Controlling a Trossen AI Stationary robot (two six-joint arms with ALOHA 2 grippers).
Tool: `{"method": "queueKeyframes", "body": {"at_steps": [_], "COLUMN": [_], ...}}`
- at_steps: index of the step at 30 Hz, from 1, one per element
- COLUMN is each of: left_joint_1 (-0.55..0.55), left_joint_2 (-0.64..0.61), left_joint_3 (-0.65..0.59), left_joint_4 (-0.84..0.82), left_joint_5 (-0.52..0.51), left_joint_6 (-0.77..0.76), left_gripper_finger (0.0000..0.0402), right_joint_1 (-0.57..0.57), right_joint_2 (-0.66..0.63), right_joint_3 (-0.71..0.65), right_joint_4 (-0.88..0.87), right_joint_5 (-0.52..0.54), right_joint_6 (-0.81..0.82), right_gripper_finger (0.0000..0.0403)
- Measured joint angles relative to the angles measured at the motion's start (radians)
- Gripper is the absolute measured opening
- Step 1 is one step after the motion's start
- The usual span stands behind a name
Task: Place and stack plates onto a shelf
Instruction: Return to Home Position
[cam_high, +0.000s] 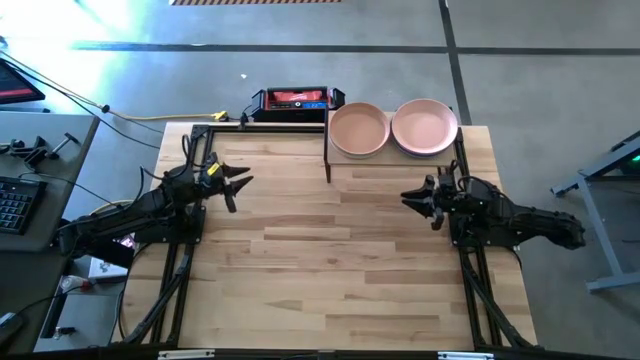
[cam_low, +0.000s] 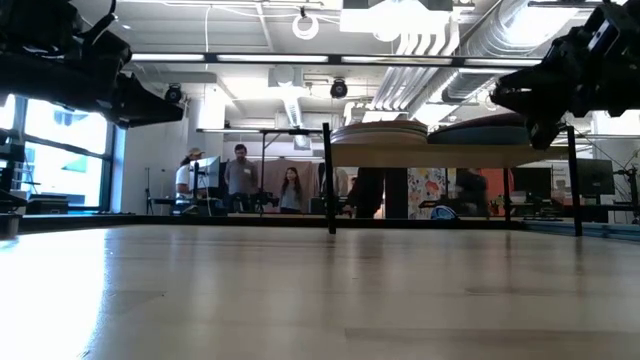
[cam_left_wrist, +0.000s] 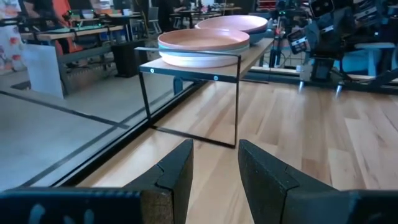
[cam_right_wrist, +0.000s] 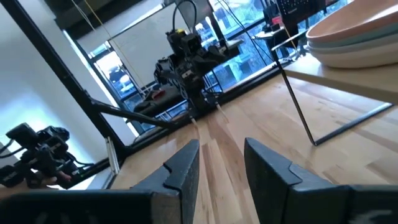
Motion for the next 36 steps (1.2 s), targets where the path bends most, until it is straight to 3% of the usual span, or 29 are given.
{"method": "queueKeyframes", "body": {"at_steps": [6, 15, 21, 36], "left_joint_1": [0.0, 0.0, 0.0, -0.005], "left_joint_2": [0.0, -0.001, 0.0, 0.006], "left_joint_3": [-0.006, -0.064, -0.064, -0.064], "left_joint_4": [-0.014, 0.092, -0.017, -0.01], "left_joint_5": [0.0, 0.011, 0.013, 0.015], "left_joint_6": [0.009, 0.049, 0.093, 0.01], "left_gripper_finger": [0.0117, 0.0117, 0.0117, 0.0117], "right_joint_1": [0.0, 0.0, 0.0, 0.0], "right_joint_2": [0.002, 0.003, 0.003, 0.004], "right_joint_3": [0.0, 0.0, 0.0, 0.0], "right_joint_4": [0.0, 0.0, 0.001, 0.001], "right_joint_5": [0.0, 0.0, 0.0, 0.0], "right_joint_6": [0.0, 0.0, 0.0, 0.0], "right_gripper_finger": [0.011, 0.011, 0.011, 0.011]}}
